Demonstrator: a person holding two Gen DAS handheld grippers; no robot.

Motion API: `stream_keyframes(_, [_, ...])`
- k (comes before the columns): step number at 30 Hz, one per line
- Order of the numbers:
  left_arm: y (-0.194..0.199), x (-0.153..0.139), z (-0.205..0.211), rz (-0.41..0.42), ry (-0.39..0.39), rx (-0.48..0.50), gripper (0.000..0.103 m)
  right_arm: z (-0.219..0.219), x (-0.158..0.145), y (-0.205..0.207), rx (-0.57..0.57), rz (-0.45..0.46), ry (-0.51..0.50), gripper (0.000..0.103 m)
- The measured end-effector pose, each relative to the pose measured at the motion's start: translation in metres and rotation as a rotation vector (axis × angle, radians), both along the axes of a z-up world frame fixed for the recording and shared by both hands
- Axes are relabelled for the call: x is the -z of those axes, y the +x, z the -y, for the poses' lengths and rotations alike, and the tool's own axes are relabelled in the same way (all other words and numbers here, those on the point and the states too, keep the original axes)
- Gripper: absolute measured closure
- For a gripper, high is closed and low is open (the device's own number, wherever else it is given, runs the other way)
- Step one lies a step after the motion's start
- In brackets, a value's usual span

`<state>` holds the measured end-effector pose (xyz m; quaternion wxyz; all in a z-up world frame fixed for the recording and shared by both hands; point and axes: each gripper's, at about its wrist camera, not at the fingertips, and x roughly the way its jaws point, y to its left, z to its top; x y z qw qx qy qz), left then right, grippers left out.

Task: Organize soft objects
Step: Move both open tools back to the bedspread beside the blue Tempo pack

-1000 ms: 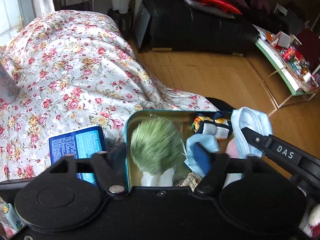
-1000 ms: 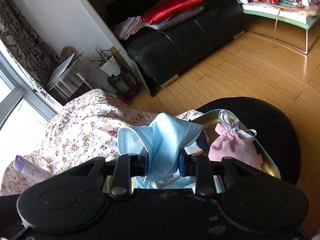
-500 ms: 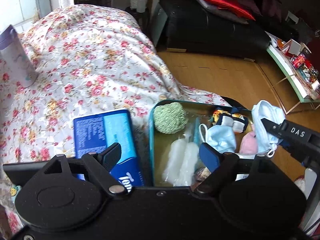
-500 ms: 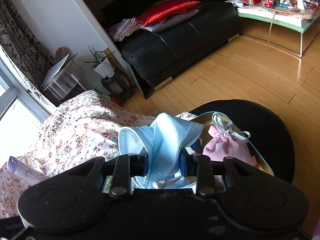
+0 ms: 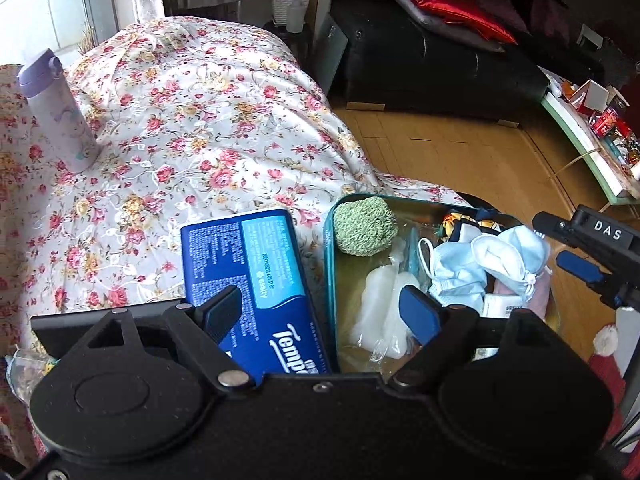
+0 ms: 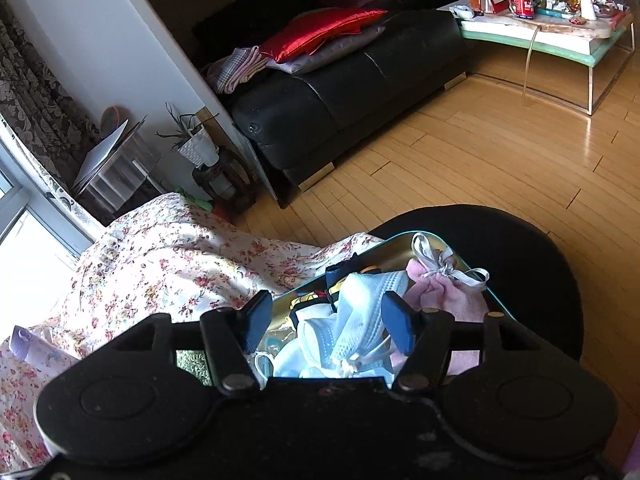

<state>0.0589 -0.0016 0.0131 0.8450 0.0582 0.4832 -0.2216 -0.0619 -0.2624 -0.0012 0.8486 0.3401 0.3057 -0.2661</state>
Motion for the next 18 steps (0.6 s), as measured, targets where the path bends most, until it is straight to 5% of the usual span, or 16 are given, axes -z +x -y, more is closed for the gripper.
stream_keyframes(12, [-0.002, -0.001, -0.029, 0.010, 0.019, -0.053, 0.021, -0.002, -0.008, -0.016, 0.045, 0.081, -0.046, 0.042])
stream_keyframes(18, [-0.005, -0.006, -0.051, 0.065, 0.071, -0.086, 0.016, -0.020, -0.019, -0.014, -0.018, 0.110, -0.177, 0.042])
